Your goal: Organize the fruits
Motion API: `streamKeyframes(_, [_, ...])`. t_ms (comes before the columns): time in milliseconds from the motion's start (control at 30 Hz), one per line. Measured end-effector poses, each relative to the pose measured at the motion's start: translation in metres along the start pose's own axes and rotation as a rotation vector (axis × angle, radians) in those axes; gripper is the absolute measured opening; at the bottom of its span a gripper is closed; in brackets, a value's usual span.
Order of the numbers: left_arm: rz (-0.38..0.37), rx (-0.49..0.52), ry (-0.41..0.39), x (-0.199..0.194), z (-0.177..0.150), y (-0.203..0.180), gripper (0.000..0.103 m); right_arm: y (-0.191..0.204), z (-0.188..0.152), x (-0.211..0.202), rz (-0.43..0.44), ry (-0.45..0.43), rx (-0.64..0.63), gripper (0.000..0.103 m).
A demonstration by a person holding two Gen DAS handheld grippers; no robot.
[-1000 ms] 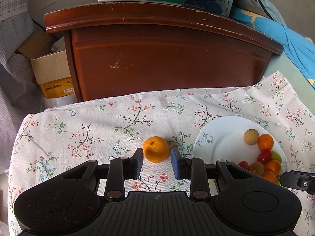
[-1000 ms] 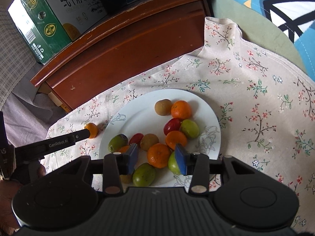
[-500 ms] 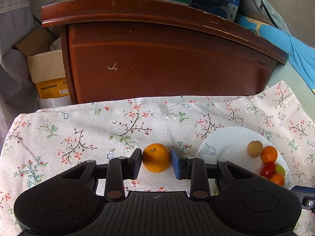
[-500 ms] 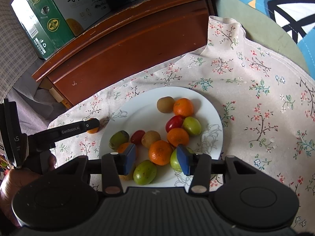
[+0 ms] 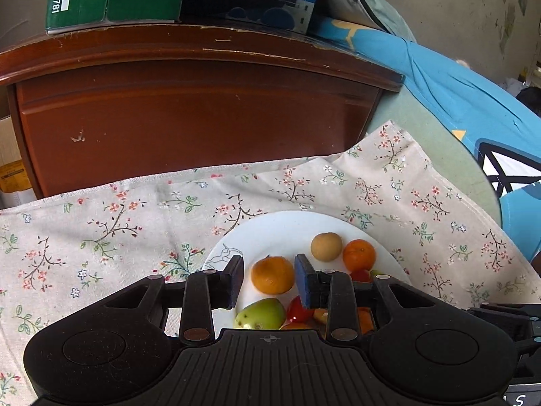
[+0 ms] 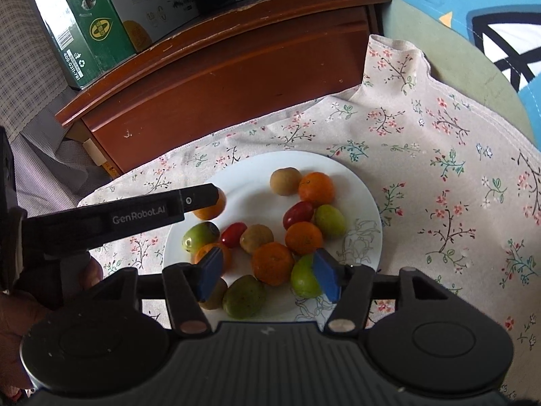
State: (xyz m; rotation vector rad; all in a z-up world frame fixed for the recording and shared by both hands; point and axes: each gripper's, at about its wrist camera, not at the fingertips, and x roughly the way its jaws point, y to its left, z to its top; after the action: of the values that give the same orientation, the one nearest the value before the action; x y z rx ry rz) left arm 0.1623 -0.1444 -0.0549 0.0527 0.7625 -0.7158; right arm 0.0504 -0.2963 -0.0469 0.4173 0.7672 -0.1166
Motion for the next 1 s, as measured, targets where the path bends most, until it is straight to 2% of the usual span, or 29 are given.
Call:
streamKeyframes(233, [0.021, -0.029, -0.028, -0.030, 0.010, 0.002, 0.035, 0.001, 0.002, -0.002, -0.002, 0.002, -0.025, 0.068])
streamKeyframes(300, [0.057, -0.053, -0.043, -0.046, 0.012, 0.002, 0.066, 0.004, 0.003, -0.007, -0.012, -0.005, -0.044, 0.071])
streamKeyframes(333, [0.074, -0.060, -0.061, -0.055, 0.012, 0.001, 0.070, 0.006, 0.004, -0.009, -0.021, -0.008, -0.056, 0.072])
streamKeyframes(400, [0.070, -0.046, -0.085, -0.071, 0.011, -0.001, 0.071, 0.009, 0.004, -0.017, -0.054, -0.019, -0.079, 0.082])
streamKeyframes(467, [0.080, -0.048, -0.089, -0.086, 0.008, -0.003, 0.071, 0.012, 0.003, -0.024, -0.061, -0.028, -0.093, 0.087])
streamKeyframes(533, [0.100, -0.047, -0.073, -0.095, 0.004, -0.006, 0.077, 0.014, 0.001, -0.029, -0.054, -0.019, -0.095, 0.089])
streamKeyframes(600, [0.122, -0.035, -0.059, -0.103, -0.002, -0.009, 0.088, 0.017, -0.001, -0.031, -0.072, 0.007, -0.097, 0.094])
streamKeyframes(733, [0.175, -0.019, -0.006, -0.117, -0.017, -0.013, 0.089, 0.022, -0.007, -0.035, -0.099, 0.028, -0.107, 0.094])
streamKeyframes(867, [0.219, -0.066, 0.056, -0.123, -0.026, -0.009, 0.091, 0.023, -0.012, -0.042, -0.146, 0.076, -0.092, 0.100])
streamKeyframes(1000, [0.263, -0.086, 0.109, -0.120, -0.028, -0.010, 0.095, 0.024, -0.018, -0.048, -0.181, 0.116, -0.093, 0.100])
